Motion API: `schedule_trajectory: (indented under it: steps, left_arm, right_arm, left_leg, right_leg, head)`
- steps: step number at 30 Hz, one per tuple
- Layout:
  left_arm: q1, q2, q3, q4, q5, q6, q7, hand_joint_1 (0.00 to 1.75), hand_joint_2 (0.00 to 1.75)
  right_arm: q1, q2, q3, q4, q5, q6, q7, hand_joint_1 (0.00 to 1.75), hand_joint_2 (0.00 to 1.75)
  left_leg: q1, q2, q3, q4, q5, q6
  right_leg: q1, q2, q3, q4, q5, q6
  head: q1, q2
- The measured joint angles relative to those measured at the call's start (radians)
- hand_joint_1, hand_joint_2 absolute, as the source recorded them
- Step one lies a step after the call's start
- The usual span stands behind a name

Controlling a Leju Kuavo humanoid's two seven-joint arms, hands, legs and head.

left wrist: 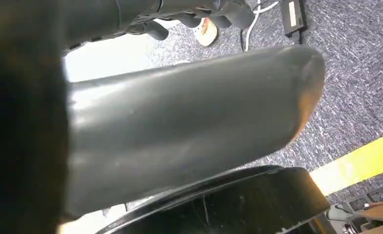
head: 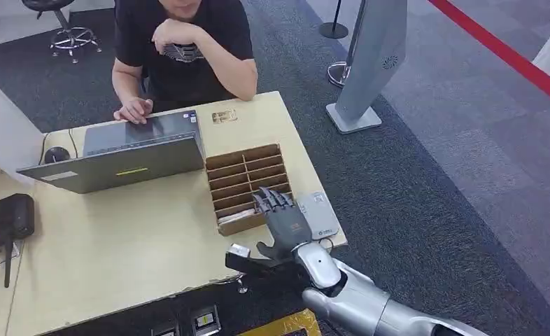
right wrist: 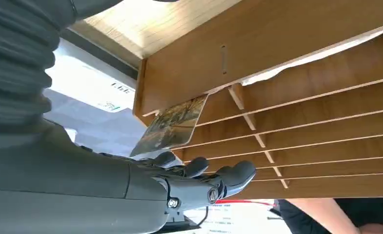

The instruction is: Pass the card to the sensor for recognition and then transmit it.

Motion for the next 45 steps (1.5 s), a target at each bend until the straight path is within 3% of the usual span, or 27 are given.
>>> schedule_trajectory:
  steps: [5,13,21,36,45]
  left_arm:
    - [0.000,0.000,0.000,0.000,0.000,0.002,0.000,0.00,0.00]
    - [0.001,0.000,0.000,0.000,0.002,0.010,0.000,0.00,0.00]
    - [0.002,0.000,0.000,0.000,0.002,0.011,0.000,0.00,0.00]
    - [0.001,0.000,0.000,0.000,0.006,0.014,0.000,0.00,0.00]
    - [0.001,0.000,0.000,0.000,0.005,0.014,0.000,0.00,0.00]
  right_arm:
    - [0.003,-0.001,-0.006,0.000,0.021,-0.028,0.014,0.00,1.75]
    - [0.022,-0.018,-0.055,-0.002,0.106,-0.122,0.094,0.00,1.75]
    - [0.046,-0.050,-0.108,-0.037,0.124,-0.127,0.121,0.00,1.75]
    - [0.046,-0.053,-0.113,-0.043,0.089,-0.122,0.066,0.00,1.75]
    - [0.029,-0.027,-0.082,-0.024,0.049,-0.140,0.031,0.05,1.75]
  left_leg:
    - [0.000,0.000,0.000,0.000,0.000,0.000]
    - [0.000,0.000,0.000,0.000,0.000,0.000]
    - [0.000,0.000,0.000,0.000,0.000,0.000]
    - [0.000,0.000,0.000,0.000,0.000,0.000]
    - [0.000,0.000,0.000,0.000,0.000,0.000]
  right_leg:
    - [0.000,0.000,0.000,0.000,0.000,0.000]
    - [0.000,0.000,0.000,0.000,0.000,0.000]
    - [0.000,0.000,0.000,0.000,0.000,0.000]
    - [0.000,0.000,0.000,0.000,0.000,0.000]
    - [0.000,0.000,0.000,0.000,0.000,0.000]
  head:
    - [0.000,0.000]
    - [0.000,0.000]
    - [0.000,0.000]
    - [0.000,0.000]
    - [0.000,0.000]
